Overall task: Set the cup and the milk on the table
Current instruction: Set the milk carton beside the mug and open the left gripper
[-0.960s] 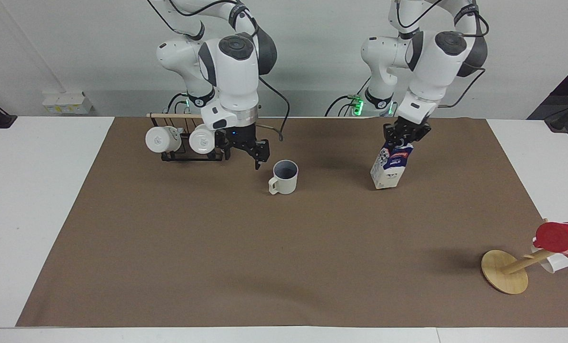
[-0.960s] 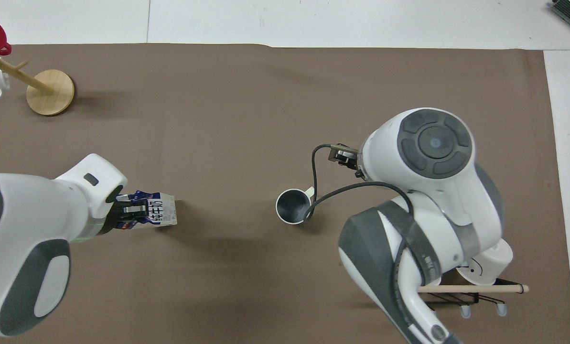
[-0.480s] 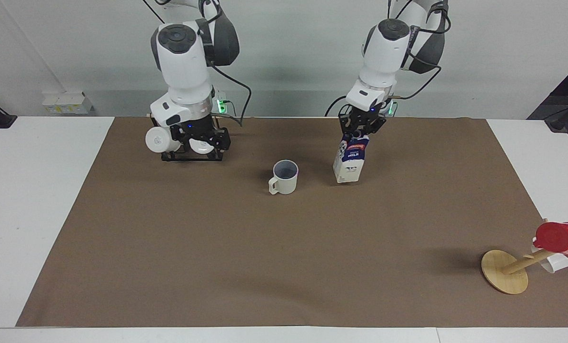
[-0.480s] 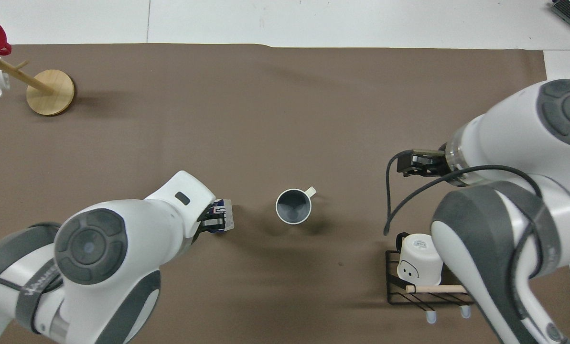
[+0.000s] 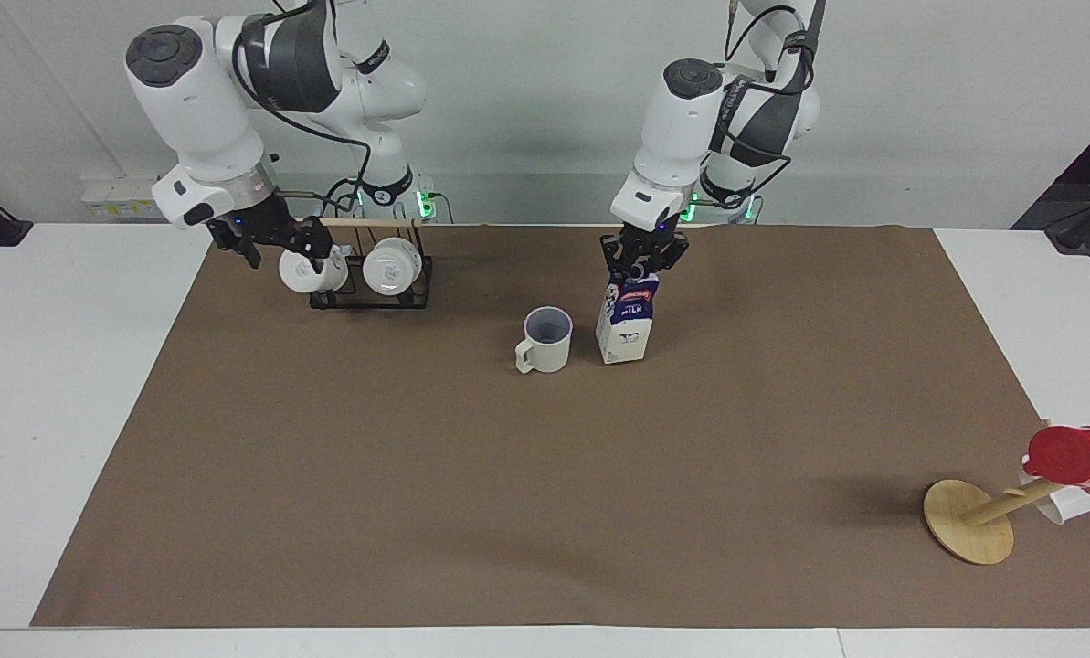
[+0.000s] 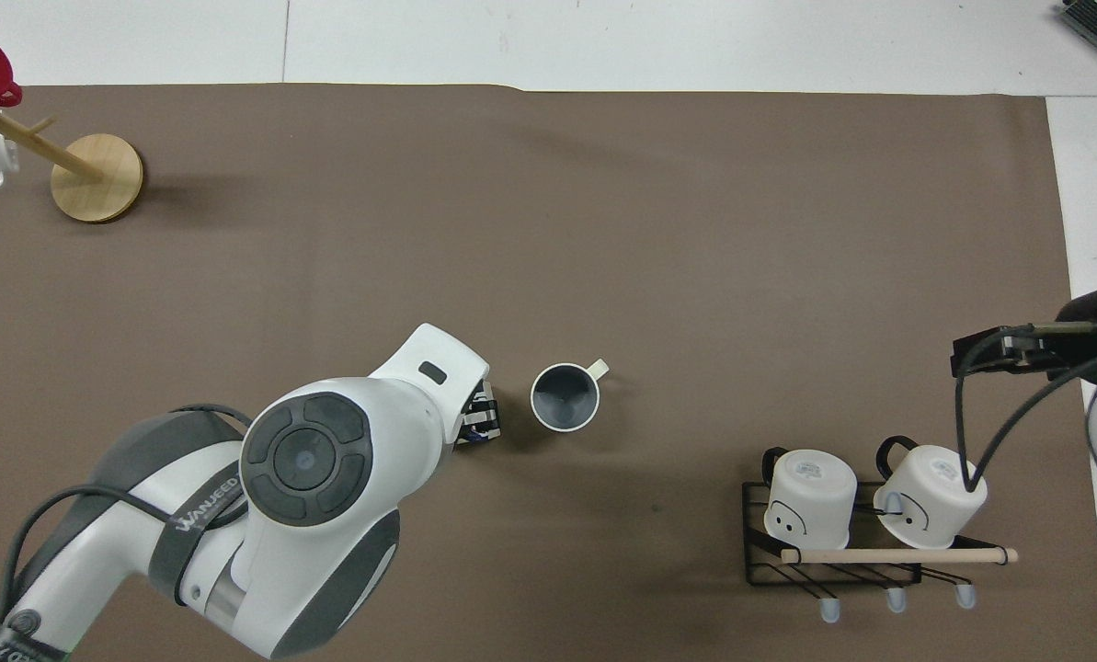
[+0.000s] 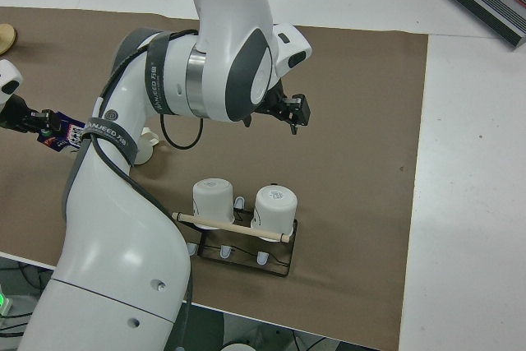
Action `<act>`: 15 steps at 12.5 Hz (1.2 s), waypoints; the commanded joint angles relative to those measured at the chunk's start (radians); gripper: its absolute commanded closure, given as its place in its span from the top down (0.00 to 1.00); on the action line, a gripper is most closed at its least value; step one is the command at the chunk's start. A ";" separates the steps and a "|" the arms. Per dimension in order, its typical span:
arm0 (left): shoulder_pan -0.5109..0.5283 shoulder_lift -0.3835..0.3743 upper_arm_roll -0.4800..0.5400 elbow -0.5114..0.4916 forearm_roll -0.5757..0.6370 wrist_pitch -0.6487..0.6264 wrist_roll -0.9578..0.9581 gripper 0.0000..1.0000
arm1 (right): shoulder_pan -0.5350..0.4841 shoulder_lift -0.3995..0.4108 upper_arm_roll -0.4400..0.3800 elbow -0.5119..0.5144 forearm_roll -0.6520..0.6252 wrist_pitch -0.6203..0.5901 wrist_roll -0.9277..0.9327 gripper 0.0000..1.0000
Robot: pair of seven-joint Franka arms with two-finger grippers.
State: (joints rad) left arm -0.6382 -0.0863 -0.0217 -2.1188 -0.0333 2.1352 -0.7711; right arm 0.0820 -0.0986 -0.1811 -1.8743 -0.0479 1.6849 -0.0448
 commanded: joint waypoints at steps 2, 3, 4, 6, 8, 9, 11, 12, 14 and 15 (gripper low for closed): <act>-0.026 0.020 0.019 0.022 0.013 0.000 -0.030 0.54 | -0.064 -0.018 0.011 0.010 0.019 0.010 -0.095 1.00; -0.026 0.020 0.019 0.022 0.015 -0.001 -0.030 0.83 | -0.059 -0.012 0.012 0.042 0.019 0.004 -0.090 1.00; -0.026 0.020 0.019 0.022 0.015 -0.001 -0.031 1.00 | -0.054 -0.010 0.014 0.067 0.019 -0.001 -0.067 1.00; -0.023 0.014 0.019 0.048 0.015 -0.024 -0.021 1.00 | -0.047 -0.016 0.023 0.081 0.017 -0.001 0.017 1.00; -0.011 0.003 0.020 0.126 0.003 -0.136 -0.017 1.00 | -0.018 -0.026 0.040 0.077 0.016 -0.007 0.061 1.00; -0.009 0.000 0.020 0.154 0.003 -0.177 -0.019 1.00 | 0.004 -0.026 0.042 0.080 0.014 -0.011 0.089 1.00; 0.000 -0.026 0.034 0.195 0.003 -0.262 -0.016 1.00 | 0.025 -0.024 0.042 0.087 0.005 -0.010 0.109 1.00; 0.033 -0.044 0.034 0.207 0.003 -0.305 -0.004 1.00 | 0.025 -0.020 0.042 0.113 0.008 -0.011 0.103 1.00; 0.102 -0.097 0.040 0.217 0.003 -0.382 0.124 1.00 | 0.021 -0.007 0.037 0.188 0.010 -0.065 0.092 1.00; 0.171 -0.121 0.043 0.220 0.003 -0.420 0.244 1.00 | 0.018 -0.007 0.035 0.236 0.016 -0.118 0.088 1.00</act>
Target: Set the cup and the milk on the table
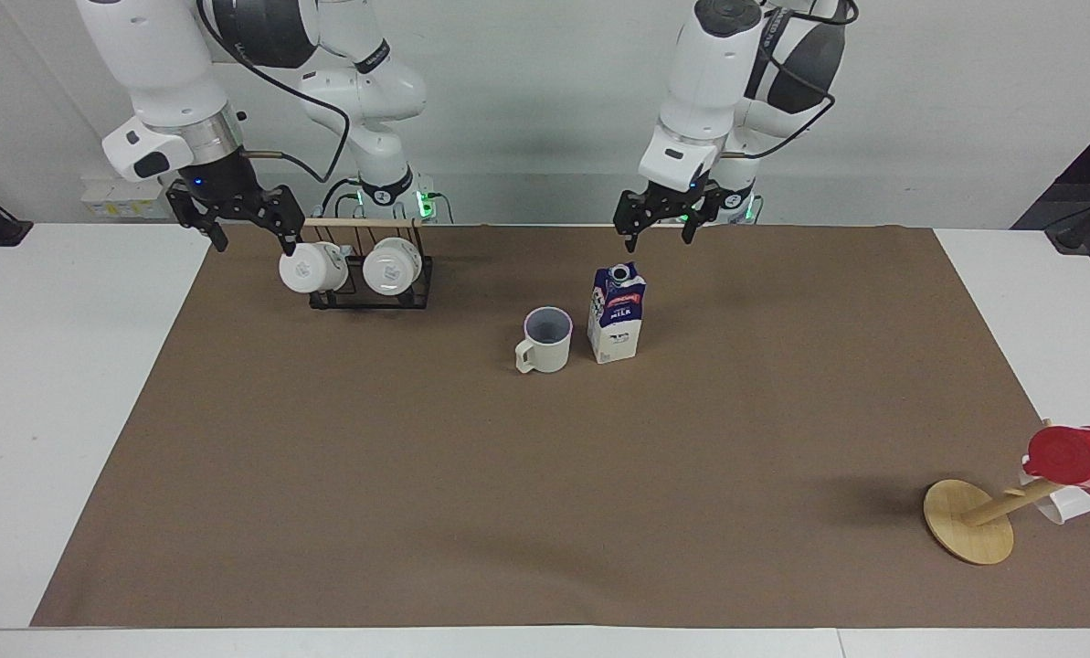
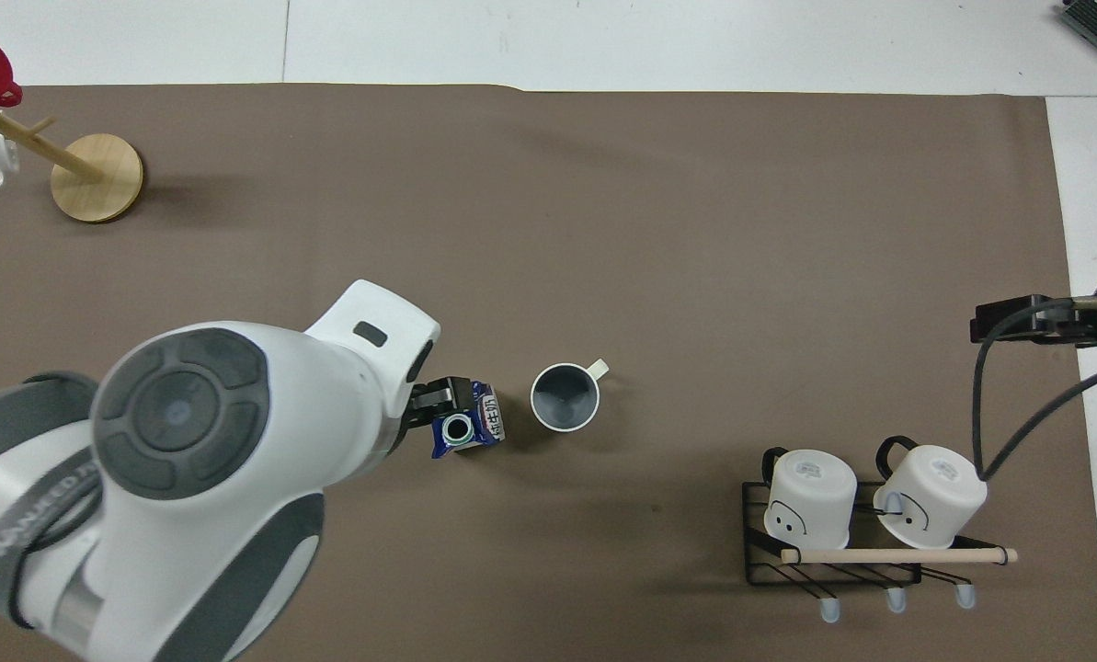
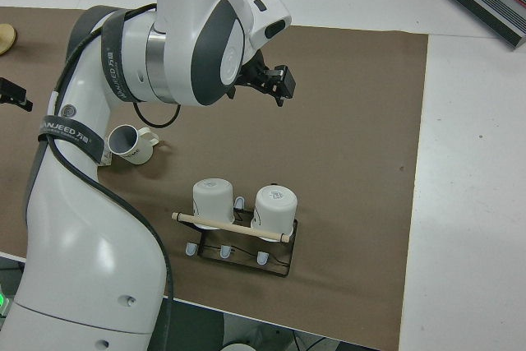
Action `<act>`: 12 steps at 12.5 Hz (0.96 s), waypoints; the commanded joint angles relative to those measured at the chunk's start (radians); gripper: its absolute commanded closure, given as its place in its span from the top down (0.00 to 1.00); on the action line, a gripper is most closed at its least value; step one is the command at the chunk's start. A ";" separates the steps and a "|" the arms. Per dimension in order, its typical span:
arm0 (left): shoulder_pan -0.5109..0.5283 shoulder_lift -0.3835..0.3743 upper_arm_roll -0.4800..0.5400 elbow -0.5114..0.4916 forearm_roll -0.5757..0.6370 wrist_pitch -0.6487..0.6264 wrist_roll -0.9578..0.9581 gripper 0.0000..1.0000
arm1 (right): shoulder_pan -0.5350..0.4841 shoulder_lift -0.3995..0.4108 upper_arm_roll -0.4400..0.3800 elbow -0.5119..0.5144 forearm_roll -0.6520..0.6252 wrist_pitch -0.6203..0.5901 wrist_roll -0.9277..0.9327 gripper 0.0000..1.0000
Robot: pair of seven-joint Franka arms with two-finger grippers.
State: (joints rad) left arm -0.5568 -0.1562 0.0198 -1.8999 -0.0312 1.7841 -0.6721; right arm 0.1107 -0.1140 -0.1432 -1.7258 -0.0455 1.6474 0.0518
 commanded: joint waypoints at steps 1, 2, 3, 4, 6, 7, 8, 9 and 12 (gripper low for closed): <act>0.145 -0.065 0.006 0.010 0.001 -0.101 0.245 1.00 | -0.013 0.007 -0.007 0.130 0.015 -0.130 -0.013 1.00; 0.210 -0.066 0.011 0.033 0.001 -0.136 0.338 1.00 | -0.014 0.007 -0.009 0.167 0.012 -0.167 -0.021 1.00; 0.271 -0.063 0.011 0.063 0.001 -0.169 0.429 1.00 | -0.016 0.005 -0.010 0.181 0.009 -0.184 -0.038 1.00; 0.328 -0.057 0.011 0.088 0.002 -0.181 0.501 1.00 | -0.016 -0.004 -0.009 0.167 0.015 -0.172 -0.047 1.00; 0.389 -0.055 0.009 0.122 0.004 -0.184 0.536 1.00 | 0.001 0.004 0.007 0.161 -0.002 -0.179 -0.039 1.00; 0.412 -0.051 0.009 0.143 0.007 -0.184 0.537 1.00 | -0.009 0.010 0.010 0.173 -0.002 -0.185 -0.044 1.00; 0.431 -0.049 0.009 0.159 0.010 -0.187 0.540 1.00 | -0.011 0.020 0.010 0.175 0.001 -0.195 -0.044 1.00; 0.454 -0.049 0.009 0.165 0.010 -0.189 0.542 1.00 | -0.008 0.037 0.010 0.187 0.000 -0.208 -0.044 1.00; 0.489 -0.017 0.014 0.237 0.016 -0.297 0.684 1.00 | -0.005 0.033 0.010 0.172 -0.002 -0.163 -0.036 1.00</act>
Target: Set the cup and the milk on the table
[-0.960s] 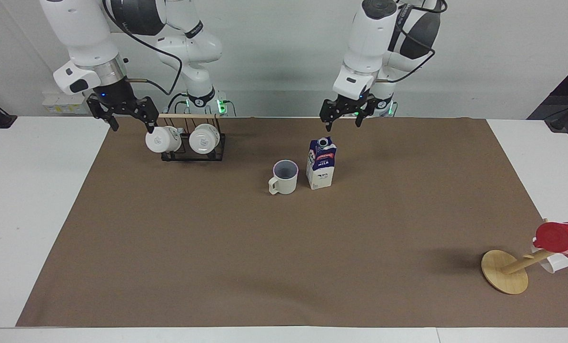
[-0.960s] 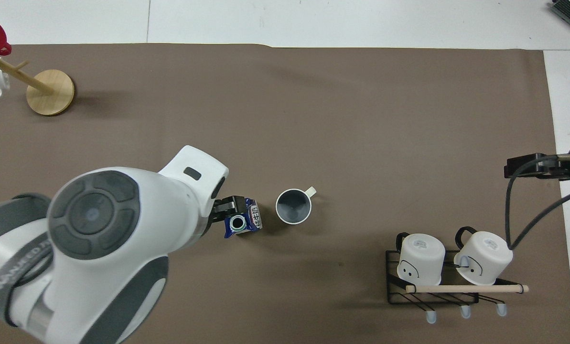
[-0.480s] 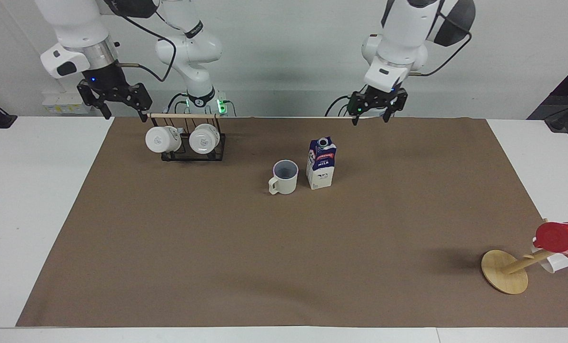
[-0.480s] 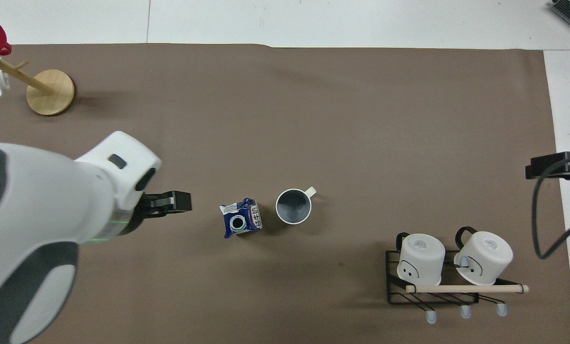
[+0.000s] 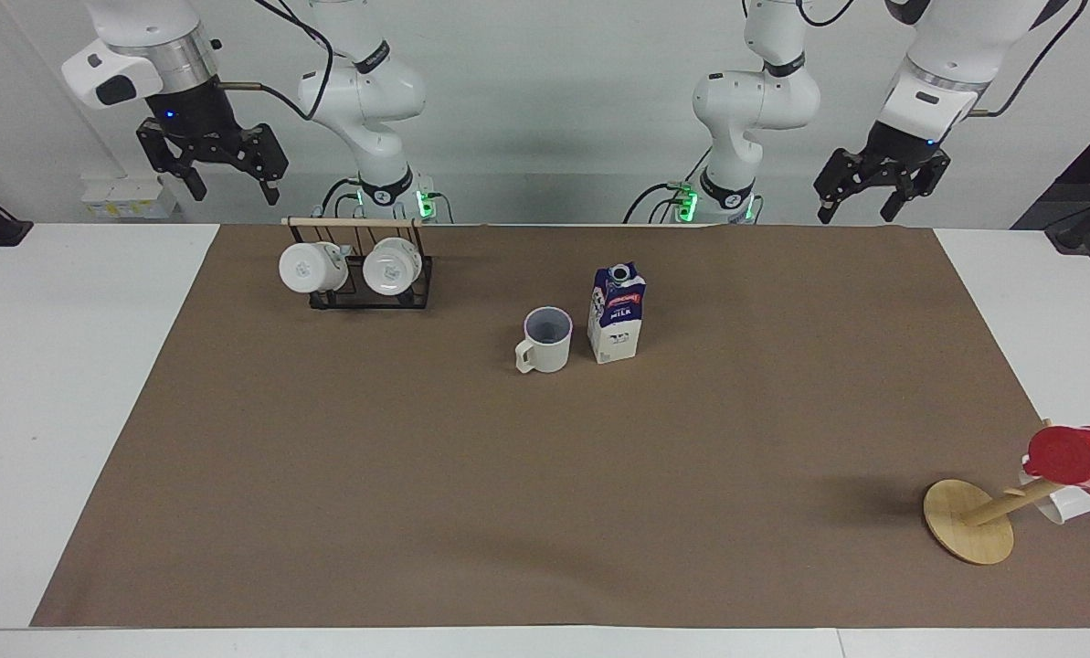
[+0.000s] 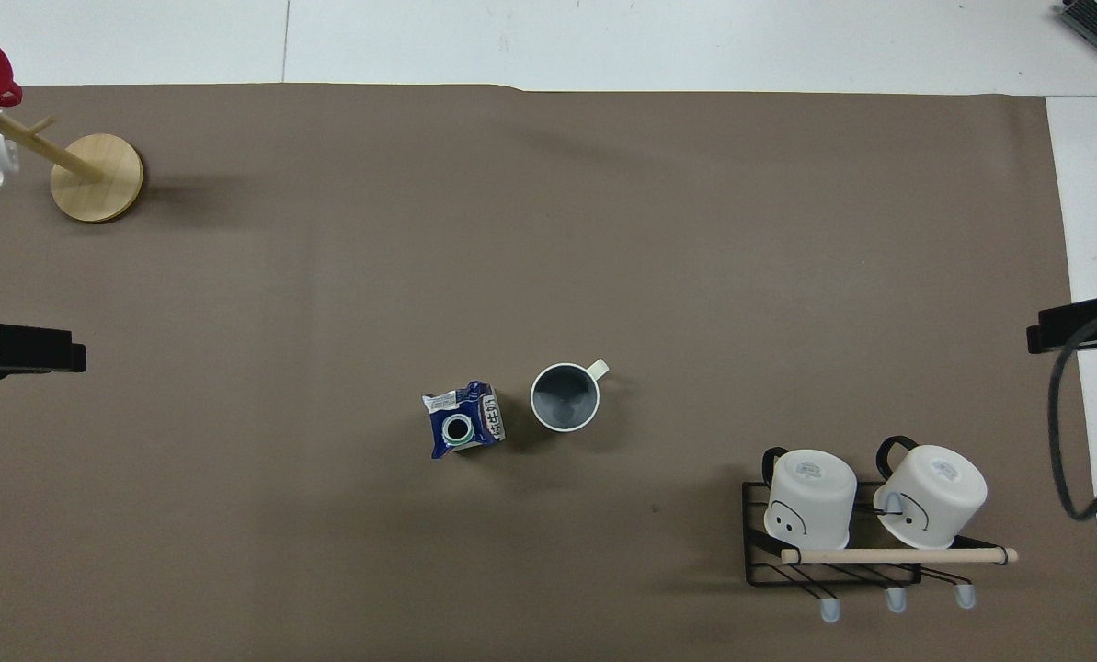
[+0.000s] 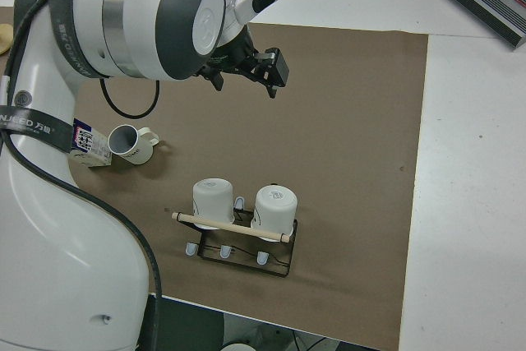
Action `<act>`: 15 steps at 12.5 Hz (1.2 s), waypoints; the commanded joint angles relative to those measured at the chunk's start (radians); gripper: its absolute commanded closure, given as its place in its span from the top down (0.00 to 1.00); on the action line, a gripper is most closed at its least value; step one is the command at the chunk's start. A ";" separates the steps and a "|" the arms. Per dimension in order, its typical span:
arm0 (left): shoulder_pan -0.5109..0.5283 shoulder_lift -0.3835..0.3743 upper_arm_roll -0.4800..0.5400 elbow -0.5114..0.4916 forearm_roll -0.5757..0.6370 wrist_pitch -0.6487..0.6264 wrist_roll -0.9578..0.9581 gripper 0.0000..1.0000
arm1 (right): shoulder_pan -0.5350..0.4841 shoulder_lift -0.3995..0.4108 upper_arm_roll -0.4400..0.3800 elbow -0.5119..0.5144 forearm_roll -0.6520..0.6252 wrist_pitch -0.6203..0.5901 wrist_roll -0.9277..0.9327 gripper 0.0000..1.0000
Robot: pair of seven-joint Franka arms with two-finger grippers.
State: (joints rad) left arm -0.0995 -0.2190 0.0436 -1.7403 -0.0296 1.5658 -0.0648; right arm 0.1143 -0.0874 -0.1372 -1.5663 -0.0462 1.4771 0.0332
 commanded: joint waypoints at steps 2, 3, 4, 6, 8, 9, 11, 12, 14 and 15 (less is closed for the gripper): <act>0.038 0.084 -0.010 0.140 0.016 -0.151 0.083 1.00 | -0.007 0.003 0.004 0.009 0.003 0.005 -0.019 1.00; 0.040 0.086 -0.008 0.148 0.016 -0.159 0.083 1.00 | -0.007 0.002 0.004 0.008 0.005 0.003 -0.019 1.00; 0.043 0.084 -0.008 0.148 0.013 -0.161 0.083 1.00 | -0.010 0.002 0.004 0.008 0.005 0.003 -0.019 1.00; 0.052 0.086 -0.008 0.148 0.011 -0.159 0.083 1.00 | -0.007 0.017 0.004 0.023 -0.006 -0.001 -0.021 1.00; 0.050 0.086 -0.008 0.148 0.013 -0.153 0.082 1.00 | -0.018 0.020 0.004 0.026 0.017 -0.011 -0.015 1.00; 0.050 0.087 -0.008 0.148 0.014 -0.151 0.082 1.00 | -0.016 0.012 0.004 0.014 0.016 -0.005 -0.006 1.00; 0.049 0.089 -0.010 0.148 0.014 -0.150 0.080 1.00 | -0.015 0.006 0.004 0.003 0.019 0.012 0.007 1.00; 0.046 0.089 -0.010 0.148 0.014 -0.150 0.080 1.00 | -0.015 0.005 0.004 -0.004 0.019 0.017 0.005 1.00; 0.041 0.089 -0.013 0.148 0.014 -0.147 0.079 1.00 | -0.015 0.003 0.004 -0.008 0.019 0.015 0.005 1.00; 0.041 0.089 -0.013 0.148 0.014 -0.147 0.079 1.00 | -0.015 0.003 0.002 -0.008 0.019 0.015 0.005 1.00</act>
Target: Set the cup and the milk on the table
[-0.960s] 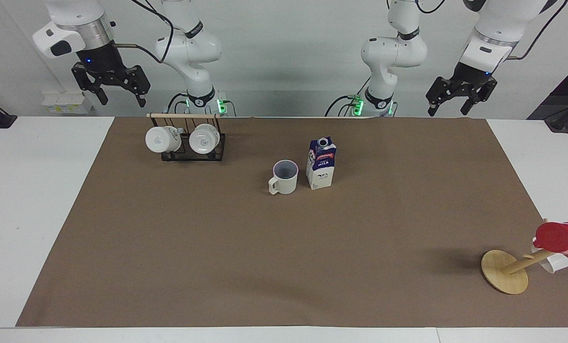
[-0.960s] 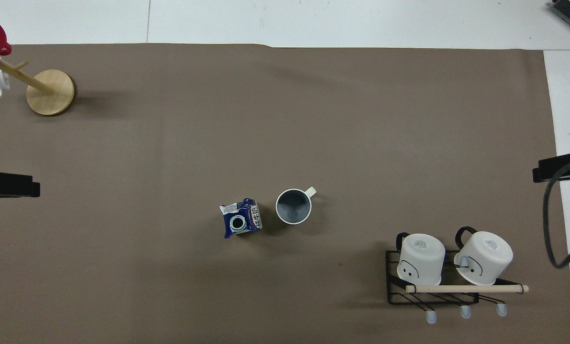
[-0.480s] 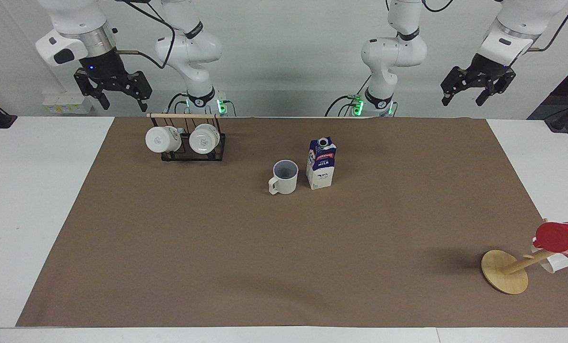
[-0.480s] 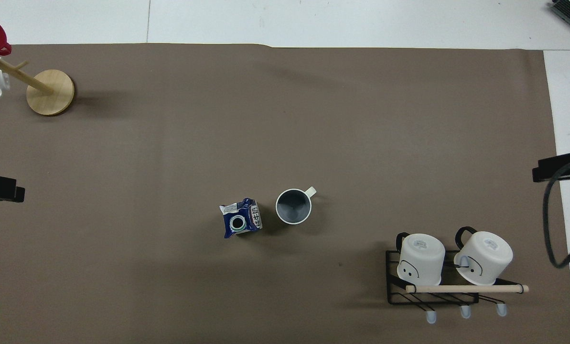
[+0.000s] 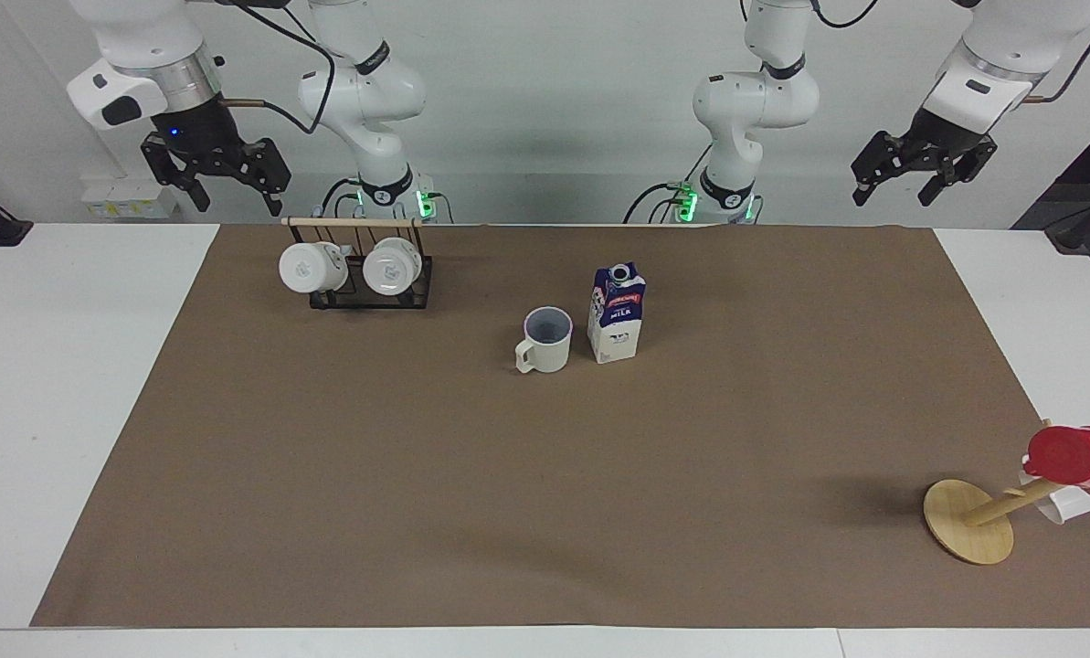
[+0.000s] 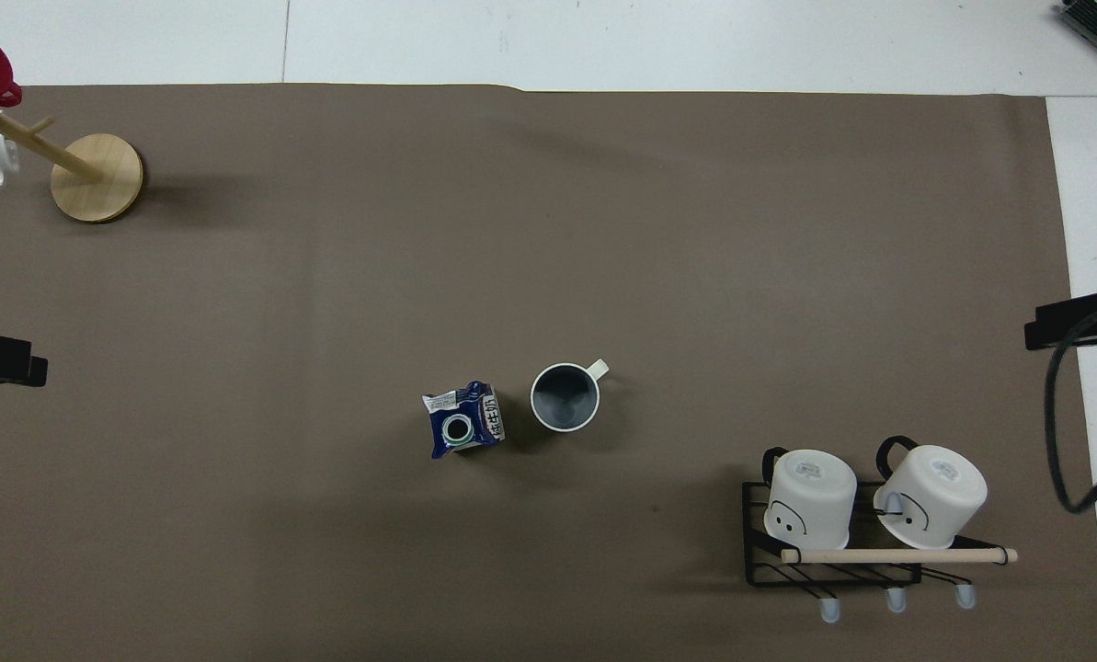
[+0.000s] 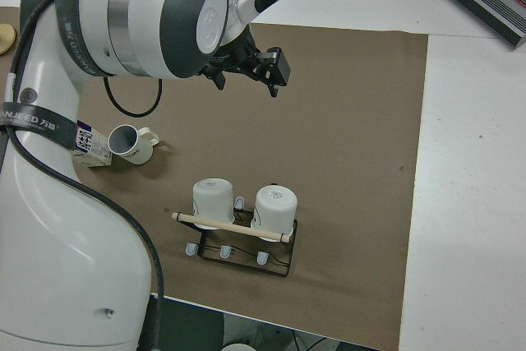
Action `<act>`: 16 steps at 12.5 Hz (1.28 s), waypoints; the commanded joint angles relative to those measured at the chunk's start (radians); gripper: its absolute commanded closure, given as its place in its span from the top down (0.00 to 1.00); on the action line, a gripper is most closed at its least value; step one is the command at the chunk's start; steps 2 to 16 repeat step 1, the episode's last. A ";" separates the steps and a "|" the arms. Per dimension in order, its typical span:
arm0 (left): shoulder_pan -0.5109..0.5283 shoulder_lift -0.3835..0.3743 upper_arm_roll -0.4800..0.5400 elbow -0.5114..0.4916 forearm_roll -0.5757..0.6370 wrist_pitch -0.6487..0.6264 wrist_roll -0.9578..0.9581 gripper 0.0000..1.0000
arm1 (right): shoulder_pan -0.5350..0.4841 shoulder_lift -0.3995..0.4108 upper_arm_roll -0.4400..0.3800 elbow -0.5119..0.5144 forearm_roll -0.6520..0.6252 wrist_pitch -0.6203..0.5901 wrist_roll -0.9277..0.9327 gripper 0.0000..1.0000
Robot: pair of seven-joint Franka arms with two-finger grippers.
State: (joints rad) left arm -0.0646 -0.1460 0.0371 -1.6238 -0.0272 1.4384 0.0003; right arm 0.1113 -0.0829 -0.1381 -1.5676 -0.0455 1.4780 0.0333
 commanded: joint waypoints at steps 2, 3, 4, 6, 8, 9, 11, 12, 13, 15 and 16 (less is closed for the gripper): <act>0.005 0.016 -0.006 0.031 0.012 -0.018 0.014 1.00 | -0.012 -0.001 0.005 -0.006 0.018 0.015 0.004 1.00; 0.005 0.016 -0.006 0.031 0.012 -0.018 0.014 1.00 | -0.012 -0.001 0.005 -0.006 0.018 0.015 0.004 1.00; 0.005 0.016 -0.006 0.031 0.012 -0.018 0.014 1.00 | -0.012 -0.001 0.005 -0.006 0.018 0.015 0.004 1.00; 0.005 0.016 -0.006 0.031 0.012 -0.018 0.014 1.00 | -0.012 -0.001 0.005 -0.006 0.018 0.015 0.004 1.00; 0.005 0.016 -0.006 0.031 0.012 -0.018 0.014 1.00 | -0.012 -0.001 0.005 -0.006 0.018 0.015 0.004 1.00; 0.005 0.016 -0.006 0.031 0.012 -0.018 0.014 1.00 | -0.012 -0.001 0.005 -0.006 0.018 0.015 0.004 1.00; 0.005 0.016 -0.006 0.031 0.012 -0.018 0.014 1.00 | -0.012 -0.001 0.005 -0.006 0.018 0.015 0.004 1.00; 0.005 0.016 -0.006 0.031 0.012 -0.018 0.014 1.00 | -0.012 -0.001 0.005 -0.006 0.018 0.015 0.004 1.00; 0.005 0.016 -0.006 0.031 0.012 -0.018 0.014 1.00 | -0.012 -0.001 0.005 -0.006 0.018 0.015 0.004 1.00; 0.005 0.016 -0.006 0.031 0.012 -0.018 0.014 1.00 | -0.012 -0.001 0.005 -0.006 0.018 0.015 0.004 1.00; 0.005 0.016 -0.006 0.031 0.012 -0.018 0.014 1.00 | -0.012 -0.001 0.005 -0.006 0.018 0.015 0.004 1.00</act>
